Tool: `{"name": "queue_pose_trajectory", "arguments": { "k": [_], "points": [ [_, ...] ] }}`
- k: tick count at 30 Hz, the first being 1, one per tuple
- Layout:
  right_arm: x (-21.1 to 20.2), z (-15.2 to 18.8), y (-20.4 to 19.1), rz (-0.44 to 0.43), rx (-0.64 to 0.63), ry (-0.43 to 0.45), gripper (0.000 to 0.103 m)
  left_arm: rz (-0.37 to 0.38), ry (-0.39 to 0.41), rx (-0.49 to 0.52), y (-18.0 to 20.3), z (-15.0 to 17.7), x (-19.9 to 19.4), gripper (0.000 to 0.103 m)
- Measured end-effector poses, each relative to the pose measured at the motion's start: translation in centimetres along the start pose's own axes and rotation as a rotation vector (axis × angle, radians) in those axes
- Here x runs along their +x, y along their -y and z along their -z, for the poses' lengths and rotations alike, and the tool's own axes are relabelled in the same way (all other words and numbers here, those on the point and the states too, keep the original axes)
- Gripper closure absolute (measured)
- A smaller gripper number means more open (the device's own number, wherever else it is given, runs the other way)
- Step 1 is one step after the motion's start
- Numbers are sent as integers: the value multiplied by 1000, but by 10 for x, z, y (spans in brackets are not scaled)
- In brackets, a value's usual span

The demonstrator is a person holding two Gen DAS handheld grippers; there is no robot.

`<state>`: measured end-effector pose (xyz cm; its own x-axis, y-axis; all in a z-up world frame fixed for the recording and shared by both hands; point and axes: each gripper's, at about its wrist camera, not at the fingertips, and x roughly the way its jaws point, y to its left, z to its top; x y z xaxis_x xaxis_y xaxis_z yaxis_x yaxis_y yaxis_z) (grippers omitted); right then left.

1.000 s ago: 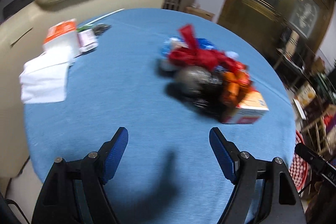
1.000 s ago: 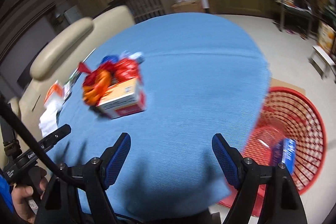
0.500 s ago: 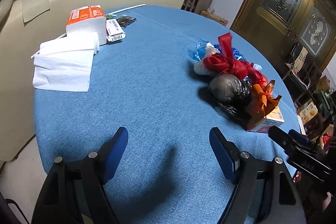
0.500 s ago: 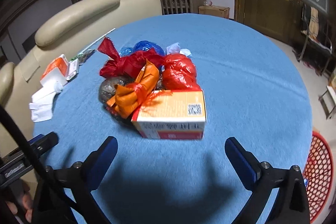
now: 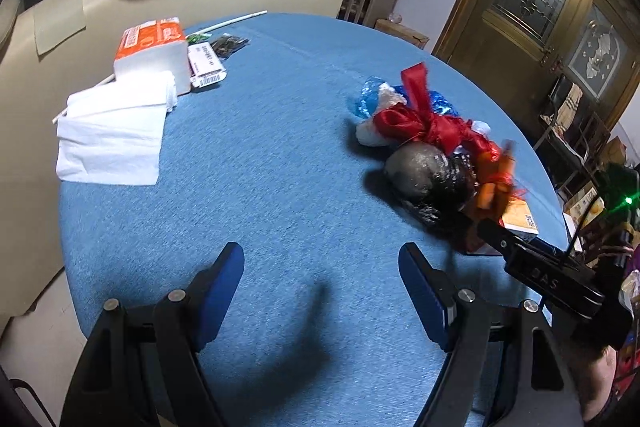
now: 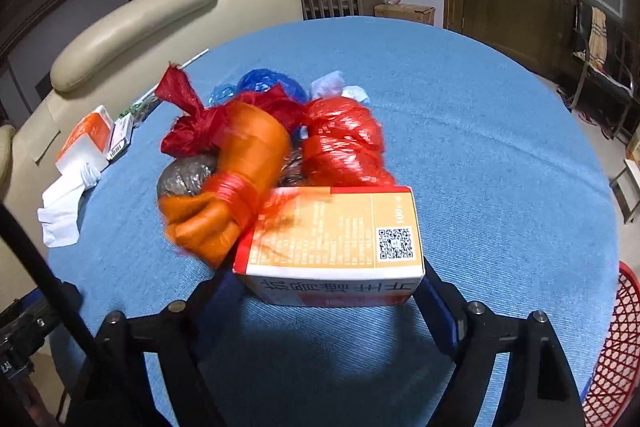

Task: Collect trash
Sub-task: 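Grasp the cream-and-red carton with the right gripper and lift it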

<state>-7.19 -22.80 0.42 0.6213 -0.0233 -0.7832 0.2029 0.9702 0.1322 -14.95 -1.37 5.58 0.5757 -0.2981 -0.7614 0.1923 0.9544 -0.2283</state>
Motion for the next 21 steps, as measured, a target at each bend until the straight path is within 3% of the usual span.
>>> {"name": "queue_pose_trajectory", "arguments": {
  "k": [10,21],
  "points": [
    [-37,29,31,-55,32,13,18,40,15,148,64,-8,2,23],
    [-65,57,80,-72,157,59,18,43,-80,199,106,11,21,23]
  ]
}}
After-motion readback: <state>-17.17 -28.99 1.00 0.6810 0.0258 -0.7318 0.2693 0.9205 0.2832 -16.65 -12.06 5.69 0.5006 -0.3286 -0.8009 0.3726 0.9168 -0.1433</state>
